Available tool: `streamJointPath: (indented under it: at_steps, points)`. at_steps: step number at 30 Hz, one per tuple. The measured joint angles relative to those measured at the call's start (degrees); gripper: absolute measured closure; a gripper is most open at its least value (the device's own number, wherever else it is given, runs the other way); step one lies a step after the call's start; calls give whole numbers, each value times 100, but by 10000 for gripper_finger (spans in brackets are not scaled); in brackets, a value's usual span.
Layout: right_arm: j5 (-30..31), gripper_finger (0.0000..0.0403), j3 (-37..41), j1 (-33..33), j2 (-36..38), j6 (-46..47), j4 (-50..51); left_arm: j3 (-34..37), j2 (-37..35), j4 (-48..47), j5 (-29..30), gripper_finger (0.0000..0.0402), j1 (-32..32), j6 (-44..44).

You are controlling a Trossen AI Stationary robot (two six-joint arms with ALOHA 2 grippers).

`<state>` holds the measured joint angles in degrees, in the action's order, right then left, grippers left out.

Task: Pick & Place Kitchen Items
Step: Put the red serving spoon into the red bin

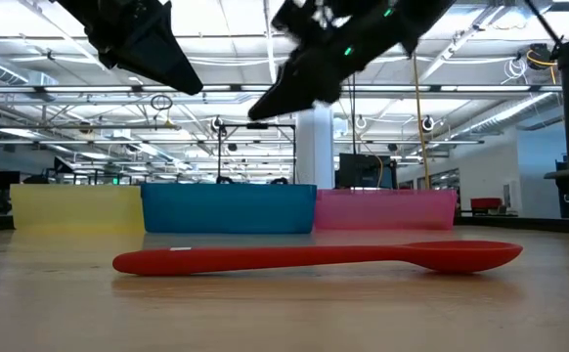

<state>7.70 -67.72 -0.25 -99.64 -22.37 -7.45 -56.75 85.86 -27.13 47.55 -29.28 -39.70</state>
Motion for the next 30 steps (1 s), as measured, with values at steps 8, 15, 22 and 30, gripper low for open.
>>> streamJointPath:
  at_steps: [8, 15, 22, 30]
  points:
    - [-20, 215, 1045, 1104, 830, 1178, 200, 0, -2, 24, -107, 334, 0, 46]
    - [-46, 196, 2574, 2025, 931, 2114, -1873, 0, -2, 36, -108, 334, 14, 450]
    - [-885, 186, 2904, 2047, 268, 2773, -3489, 0, -2, 37, -116, 334, 167, 893]
    - [-1552, 186, 1961, 2106, -963, 3128, -3097, 0, -4, 14, -158, 334, 440, 1154]
